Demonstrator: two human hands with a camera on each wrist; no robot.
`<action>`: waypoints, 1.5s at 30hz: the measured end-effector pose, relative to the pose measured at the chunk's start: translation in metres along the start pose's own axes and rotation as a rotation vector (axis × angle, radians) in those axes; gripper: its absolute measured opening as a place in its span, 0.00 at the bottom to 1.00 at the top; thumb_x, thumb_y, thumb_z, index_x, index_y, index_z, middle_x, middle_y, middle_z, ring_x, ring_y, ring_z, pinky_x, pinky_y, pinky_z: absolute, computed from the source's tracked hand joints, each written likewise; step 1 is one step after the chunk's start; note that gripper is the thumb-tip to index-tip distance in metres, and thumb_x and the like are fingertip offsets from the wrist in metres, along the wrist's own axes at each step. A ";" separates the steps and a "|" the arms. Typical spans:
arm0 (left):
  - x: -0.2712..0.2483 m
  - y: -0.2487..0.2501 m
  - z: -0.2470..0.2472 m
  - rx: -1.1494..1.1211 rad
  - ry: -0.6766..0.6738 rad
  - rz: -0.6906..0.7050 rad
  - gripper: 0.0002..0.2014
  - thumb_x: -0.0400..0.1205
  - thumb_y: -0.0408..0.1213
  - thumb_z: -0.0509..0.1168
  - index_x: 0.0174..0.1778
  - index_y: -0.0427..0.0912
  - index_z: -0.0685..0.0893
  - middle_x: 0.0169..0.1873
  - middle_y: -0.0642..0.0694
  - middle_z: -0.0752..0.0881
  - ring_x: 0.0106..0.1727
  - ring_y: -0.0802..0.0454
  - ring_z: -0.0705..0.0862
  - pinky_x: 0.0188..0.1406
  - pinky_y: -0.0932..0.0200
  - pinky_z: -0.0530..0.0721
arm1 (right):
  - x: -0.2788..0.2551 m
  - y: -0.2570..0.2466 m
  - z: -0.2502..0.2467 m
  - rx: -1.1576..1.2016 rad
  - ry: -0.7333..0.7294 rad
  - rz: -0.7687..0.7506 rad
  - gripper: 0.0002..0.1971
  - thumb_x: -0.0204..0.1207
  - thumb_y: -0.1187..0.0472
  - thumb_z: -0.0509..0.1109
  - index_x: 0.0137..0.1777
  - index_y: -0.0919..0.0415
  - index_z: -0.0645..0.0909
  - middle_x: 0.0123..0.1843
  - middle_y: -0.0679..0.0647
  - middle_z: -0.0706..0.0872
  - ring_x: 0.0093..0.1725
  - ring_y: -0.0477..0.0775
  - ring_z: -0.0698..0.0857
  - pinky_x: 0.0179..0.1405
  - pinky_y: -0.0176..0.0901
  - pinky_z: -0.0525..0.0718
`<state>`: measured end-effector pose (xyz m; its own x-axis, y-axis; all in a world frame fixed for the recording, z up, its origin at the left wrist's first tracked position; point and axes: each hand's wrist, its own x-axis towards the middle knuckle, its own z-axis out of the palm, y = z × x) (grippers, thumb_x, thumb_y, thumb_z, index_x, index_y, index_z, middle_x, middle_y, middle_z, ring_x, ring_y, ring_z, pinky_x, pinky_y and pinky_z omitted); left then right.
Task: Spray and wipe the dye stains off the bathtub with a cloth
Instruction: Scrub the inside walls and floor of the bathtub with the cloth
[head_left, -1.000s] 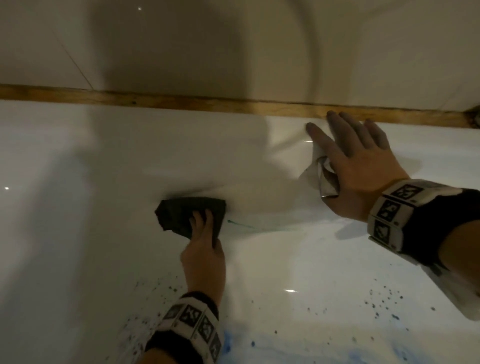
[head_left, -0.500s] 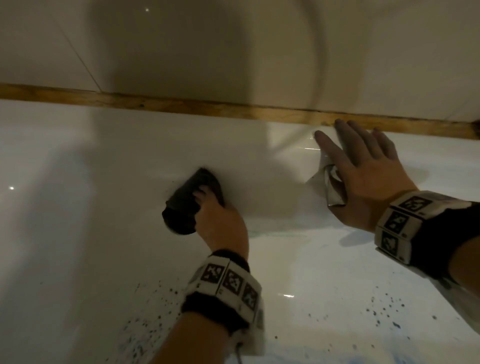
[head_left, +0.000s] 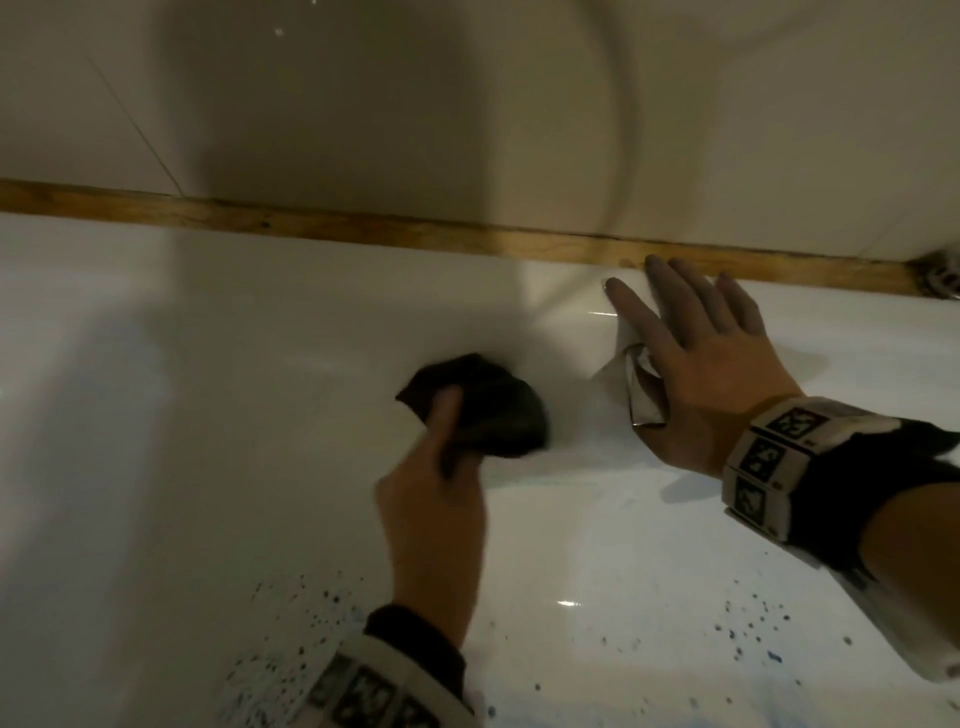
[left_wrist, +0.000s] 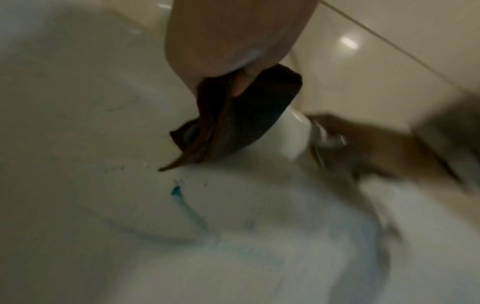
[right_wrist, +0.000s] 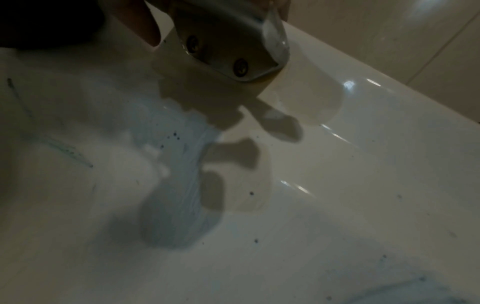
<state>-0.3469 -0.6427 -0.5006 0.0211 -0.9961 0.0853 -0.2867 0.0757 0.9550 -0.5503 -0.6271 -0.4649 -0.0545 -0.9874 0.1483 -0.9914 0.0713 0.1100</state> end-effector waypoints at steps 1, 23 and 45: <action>0.007 0.006 -0.003 -0.102 0.118 -0.106 0.24 0.79 0.23 0.62 0.66 0.53 0.74 0.48 0.49 0.88 0.39 0.73 0.83 0.49 0.80 0.79 | 0.000 0.001 0.000 -0.005 -0.002 -0.001 0.39 0.64 0.49 0.51 0.78 0.59 0.59 0.75 0.72 0.67 0.74 0.74 0.68 0.71 0.72 0.63; 0.022 -0.042 0.034 0.564 -0.286 0.950 0.12 0.75 0.31 0.68 0.54 0.38 0.89 0.57 0.43 0.87 0.59 0.51 0.86 0.52 0.61 0.86 | 0.002 0.002 0.002 -0.029 0.042 -0.007 0.42 0.59 0.48 0.56 0.78 0.58 0.59 0.75 0.71 0.68 0.74 0.73 0.69 0.70 0.69 0.63; 0.117 -0.058 -0.048 0.895 -0.570 1.365 0.12 0.72 0.36 0.59 0.33 0.39 0.88 0.41 0.41 0.87 0.52 0.42 0.74 0.42 0.48 0.86 | -0.002 0.003 0.000 -0.015 -0.014 -0.001 0.38 0.67 0.50 0.52 0.80 0.59 0.57 0.78 0.70 0.63 0.77 0.71 0.64 0.73 0.70 0.61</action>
<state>-0.2821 -0.7613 -0.5320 -0.9285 -0.1434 0.3426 -0.2126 0.9616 -0.1736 -0.5532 -0.6250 -0.4649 -0.0555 -0.9893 0.1349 -0.9895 0.0726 0.1249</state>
